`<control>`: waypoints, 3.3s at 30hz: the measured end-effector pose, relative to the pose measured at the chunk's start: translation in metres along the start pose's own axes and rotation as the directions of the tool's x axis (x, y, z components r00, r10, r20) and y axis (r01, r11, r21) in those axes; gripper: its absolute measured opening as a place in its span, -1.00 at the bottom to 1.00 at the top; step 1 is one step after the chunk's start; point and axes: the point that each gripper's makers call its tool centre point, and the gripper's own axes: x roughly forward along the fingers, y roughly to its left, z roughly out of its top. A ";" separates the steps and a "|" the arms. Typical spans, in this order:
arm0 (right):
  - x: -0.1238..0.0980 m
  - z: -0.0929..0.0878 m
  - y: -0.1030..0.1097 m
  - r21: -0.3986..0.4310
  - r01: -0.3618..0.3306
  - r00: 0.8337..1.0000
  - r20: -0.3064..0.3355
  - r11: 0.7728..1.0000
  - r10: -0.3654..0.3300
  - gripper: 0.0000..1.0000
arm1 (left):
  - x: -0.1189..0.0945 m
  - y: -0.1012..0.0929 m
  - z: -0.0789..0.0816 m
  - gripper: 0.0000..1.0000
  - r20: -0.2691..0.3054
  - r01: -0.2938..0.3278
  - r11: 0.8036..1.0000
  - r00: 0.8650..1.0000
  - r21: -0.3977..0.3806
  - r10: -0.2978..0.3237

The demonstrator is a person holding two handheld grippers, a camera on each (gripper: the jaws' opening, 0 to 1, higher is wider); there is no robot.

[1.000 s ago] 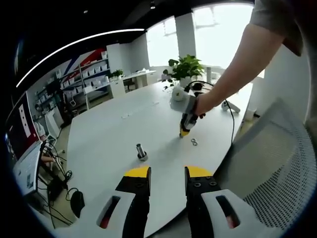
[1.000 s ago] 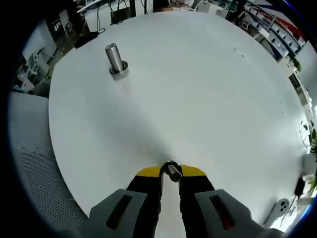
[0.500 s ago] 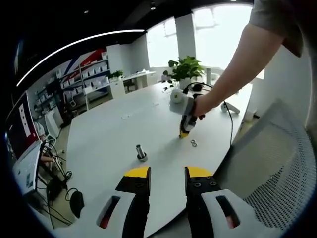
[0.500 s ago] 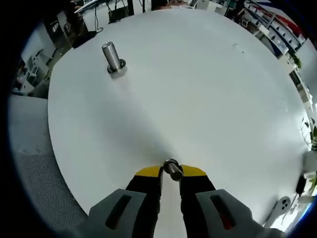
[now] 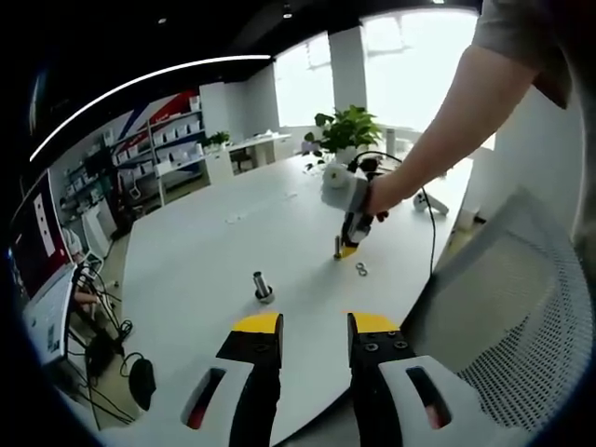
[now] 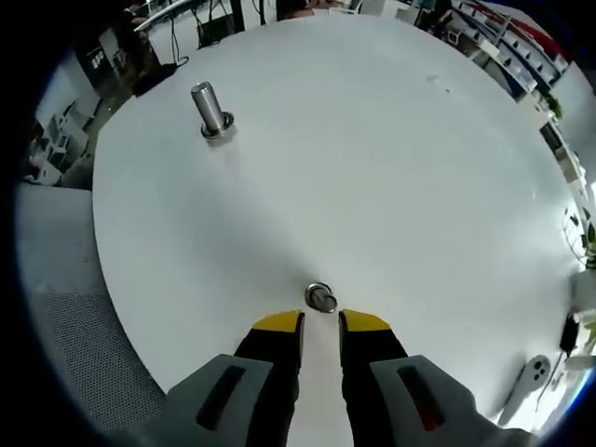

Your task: Place the washer onto the threaded stud by aligning its center hole with the stud, sliding it down to the base, and recovering from edge contact or off-axis alignment until the washer reaches the visible bottom stop.

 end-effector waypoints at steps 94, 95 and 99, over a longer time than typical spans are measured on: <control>0.007 -0.033 0.024 -0.017 -0.054 0.999 -0.002 0.998 0.054 -0.58 | 0.003 0.004 -0.014 -0.49 -0.072 -0.028 0.999 0.997 0.020 0.030; 0.008 -0.033 0.026 -0.014 -0.060 0.998 -0.006 0.998 0.060 -0.59 | 0.003 0.005 -0.015 -0.49 -0.077 -0.030 0.999 0.997 0.019 0.031; 0.007 -0.032 0.025 -0.034 -0.063 0.998 -0.004 0.997 0.063 -0.59 | 0.003 0.005 -0.014 -0.49 -0.075 -0.030 0.999 0.997 0.019 0.032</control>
